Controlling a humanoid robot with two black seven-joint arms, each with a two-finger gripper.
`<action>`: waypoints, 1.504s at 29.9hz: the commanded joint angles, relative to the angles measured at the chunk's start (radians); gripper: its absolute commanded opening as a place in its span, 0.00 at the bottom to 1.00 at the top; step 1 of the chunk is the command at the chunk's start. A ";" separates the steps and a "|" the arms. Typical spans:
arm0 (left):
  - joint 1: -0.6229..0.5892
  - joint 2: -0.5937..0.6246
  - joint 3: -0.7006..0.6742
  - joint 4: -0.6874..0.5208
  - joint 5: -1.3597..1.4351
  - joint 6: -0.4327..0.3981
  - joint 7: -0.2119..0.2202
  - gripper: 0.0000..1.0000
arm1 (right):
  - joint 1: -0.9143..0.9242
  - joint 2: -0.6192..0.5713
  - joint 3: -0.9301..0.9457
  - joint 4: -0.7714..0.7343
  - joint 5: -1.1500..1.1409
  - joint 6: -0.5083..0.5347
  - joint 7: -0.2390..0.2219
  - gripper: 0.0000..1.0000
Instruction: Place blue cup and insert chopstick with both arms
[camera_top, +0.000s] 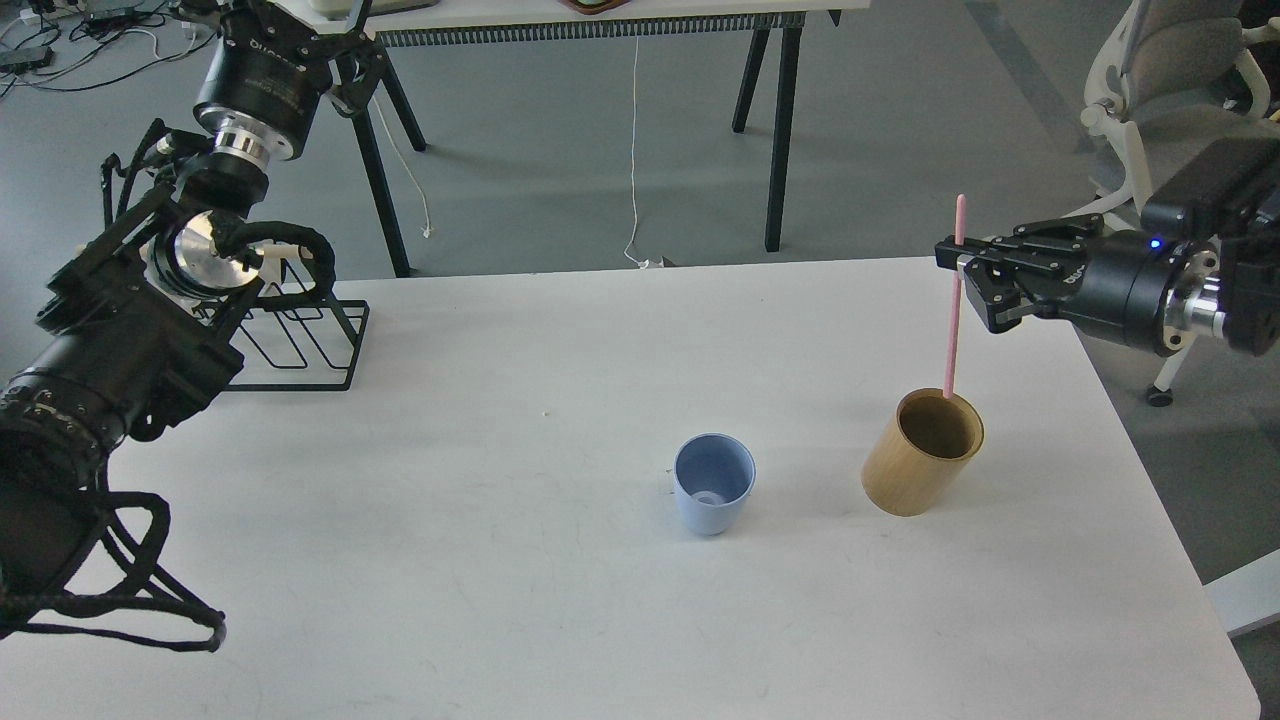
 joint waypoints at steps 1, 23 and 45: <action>0.000 0.008 0.001 0.000 0.001 0.000 0.001 1.00 | 0.060 0.025 0.031 0.032 0.050 0.000 -0.009 0.00; 0.020 0.030 0.001 0.001 0.000 0.000 -0.001 1.00 | 0.018 0.361 -0.147 0.047 0.078 -0.002 -0.133 0.00; 0.026 0.030 0.001 0.001 0.001 0.000 -0.004 1.00 | -0.061 0.429 -0.142 -0.025 0.078 -0.006 -0.179 0.13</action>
